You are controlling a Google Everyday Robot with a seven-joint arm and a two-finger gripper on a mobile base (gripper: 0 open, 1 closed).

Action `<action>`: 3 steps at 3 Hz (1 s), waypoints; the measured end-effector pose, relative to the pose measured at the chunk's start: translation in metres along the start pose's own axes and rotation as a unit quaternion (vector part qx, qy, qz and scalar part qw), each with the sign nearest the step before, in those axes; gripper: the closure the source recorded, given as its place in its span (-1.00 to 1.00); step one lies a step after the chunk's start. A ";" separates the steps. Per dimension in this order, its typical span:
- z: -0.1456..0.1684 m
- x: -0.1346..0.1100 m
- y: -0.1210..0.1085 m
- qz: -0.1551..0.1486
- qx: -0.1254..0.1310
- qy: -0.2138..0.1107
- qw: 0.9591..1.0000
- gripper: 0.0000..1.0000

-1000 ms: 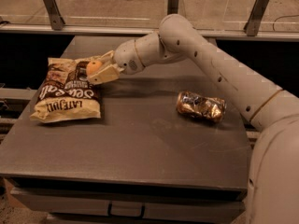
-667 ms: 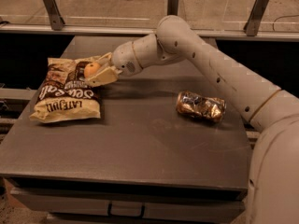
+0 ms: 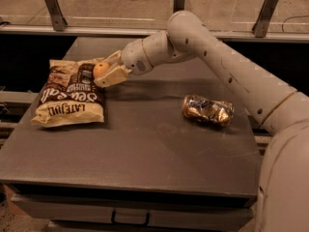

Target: Move orange near brown chip bag

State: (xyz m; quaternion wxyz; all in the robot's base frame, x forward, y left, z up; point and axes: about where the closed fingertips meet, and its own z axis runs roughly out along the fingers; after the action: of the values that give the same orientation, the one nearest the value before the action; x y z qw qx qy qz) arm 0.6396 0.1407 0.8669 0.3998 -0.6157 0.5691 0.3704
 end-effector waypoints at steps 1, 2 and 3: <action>-0.008 0.006 -0.002 0.002 0.007 0.008 1.000 -0.89; -0.006 0.012 0.003 0.010 0.002 0.008 1.000 -1.00; -0.004 0.014 0.006 0.014 -0.002 0.007 1.000 -1.00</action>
Offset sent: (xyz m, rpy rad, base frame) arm -0.0059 -0.0179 -0.0143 -0.0159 0.0343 -0.0196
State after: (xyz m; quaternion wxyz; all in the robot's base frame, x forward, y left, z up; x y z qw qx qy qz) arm 0.6346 0.1309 0.8551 0.3895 -0.6106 0.5801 0.3729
